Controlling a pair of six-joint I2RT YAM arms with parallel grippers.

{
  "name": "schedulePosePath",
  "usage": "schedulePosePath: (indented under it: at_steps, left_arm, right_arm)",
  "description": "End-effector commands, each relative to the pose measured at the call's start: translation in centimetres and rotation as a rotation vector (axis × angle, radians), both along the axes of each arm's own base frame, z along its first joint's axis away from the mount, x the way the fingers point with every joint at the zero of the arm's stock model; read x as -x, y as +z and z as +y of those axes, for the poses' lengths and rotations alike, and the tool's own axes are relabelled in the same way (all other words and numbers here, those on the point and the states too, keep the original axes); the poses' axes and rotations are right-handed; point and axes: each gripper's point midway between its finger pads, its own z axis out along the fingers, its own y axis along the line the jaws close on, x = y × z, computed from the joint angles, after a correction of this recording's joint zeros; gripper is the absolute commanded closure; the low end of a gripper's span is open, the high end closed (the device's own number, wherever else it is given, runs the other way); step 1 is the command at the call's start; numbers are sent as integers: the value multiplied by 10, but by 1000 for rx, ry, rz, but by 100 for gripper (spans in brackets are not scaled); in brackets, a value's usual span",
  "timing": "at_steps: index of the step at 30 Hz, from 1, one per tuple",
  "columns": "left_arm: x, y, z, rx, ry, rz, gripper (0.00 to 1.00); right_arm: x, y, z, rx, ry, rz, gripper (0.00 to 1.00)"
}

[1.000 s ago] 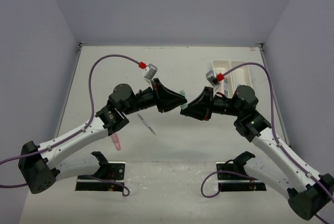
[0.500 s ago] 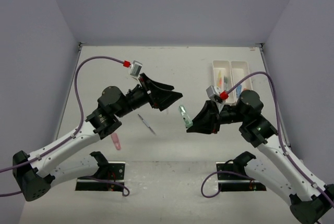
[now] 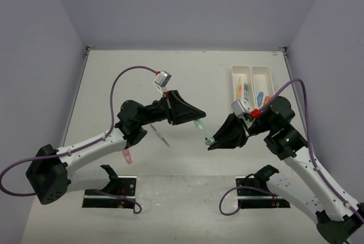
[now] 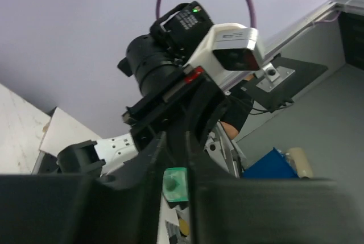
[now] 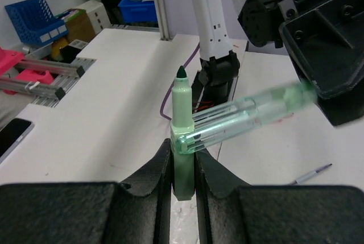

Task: Sort the stationery into containers
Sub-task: Close the pen cap on the pen.

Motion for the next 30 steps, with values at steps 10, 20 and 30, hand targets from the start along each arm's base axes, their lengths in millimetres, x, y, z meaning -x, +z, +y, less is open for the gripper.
schedulePosePath:
  at_steps: [10,20,30]
  left_arm:
    - [20,28,16,68,-19,-123,100]
    - [11,29,13,22,49,-175,100]
    - [-5,20,11,-42,142,-193,92]
  right_arm:
    - [-56,2,17,-4,-288,63,100]
    - [-57,15,16,-19,-331,154,100]
    - [-49,25,15,-26,-297,188,100]
